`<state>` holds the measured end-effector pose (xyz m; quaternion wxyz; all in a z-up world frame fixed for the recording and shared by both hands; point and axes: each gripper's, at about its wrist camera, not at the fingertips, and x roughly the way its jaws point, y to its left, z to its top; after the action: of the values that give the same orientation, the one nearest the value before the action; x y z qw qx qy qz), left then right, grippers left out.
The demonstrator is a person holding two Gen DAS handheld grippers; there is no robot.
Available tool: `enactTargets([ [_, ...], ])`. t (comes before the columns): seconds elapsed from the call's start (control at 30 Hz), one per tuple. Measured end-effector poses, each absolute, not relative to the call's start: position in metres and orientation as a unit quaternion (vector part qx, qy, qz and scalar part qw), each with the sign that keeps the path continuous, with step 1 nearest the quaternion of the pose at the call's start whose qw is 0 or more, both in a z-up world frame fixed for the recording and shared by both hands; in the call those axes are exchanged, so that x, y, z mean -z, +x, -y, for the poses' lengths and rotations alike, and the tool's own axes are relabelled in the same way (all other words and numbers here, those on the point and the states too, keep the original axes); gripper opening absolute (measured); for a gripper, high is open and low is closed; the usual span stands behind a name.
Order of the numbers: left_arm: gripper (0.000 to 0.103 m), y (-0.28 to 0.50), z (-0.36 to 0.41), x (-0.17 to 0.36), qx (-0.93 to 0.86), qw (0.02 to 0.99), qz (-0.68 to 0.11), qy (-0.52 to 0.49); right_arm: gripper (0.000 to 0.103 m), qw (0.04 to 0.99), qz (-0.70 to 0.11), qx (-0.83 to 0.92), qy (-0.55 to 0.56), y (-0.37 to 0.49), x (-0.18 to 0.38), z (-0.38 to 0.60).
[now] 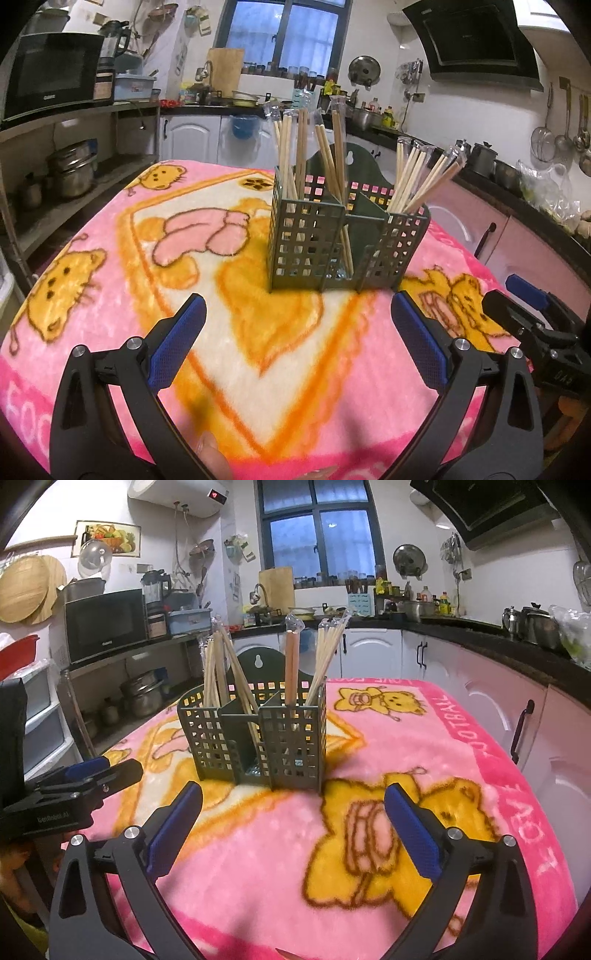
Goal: Organize utensils
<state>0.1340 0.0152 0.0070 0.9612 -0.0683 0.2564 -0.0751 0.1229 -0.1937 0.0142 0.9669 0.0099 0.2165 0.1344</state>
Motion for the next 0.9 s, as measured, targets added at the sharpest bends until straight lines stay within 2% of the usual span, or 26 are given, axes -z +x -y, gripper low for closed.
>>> enactTargets([
  [0.57,0.092,0.114,-0.011,-0.003,0.064,0.977,-0.194,-0.057,0.096,0.986,-0.129,-0.102,0.019,0.093,-0.011,0.197],
  [0.9,0.092,0.114,-0.01,-0.003,0.062,0.978,-0.194,-0.055,0.096,0.986,-0.129,-0.103,0.018,0.092,-0.009,0.195],
])
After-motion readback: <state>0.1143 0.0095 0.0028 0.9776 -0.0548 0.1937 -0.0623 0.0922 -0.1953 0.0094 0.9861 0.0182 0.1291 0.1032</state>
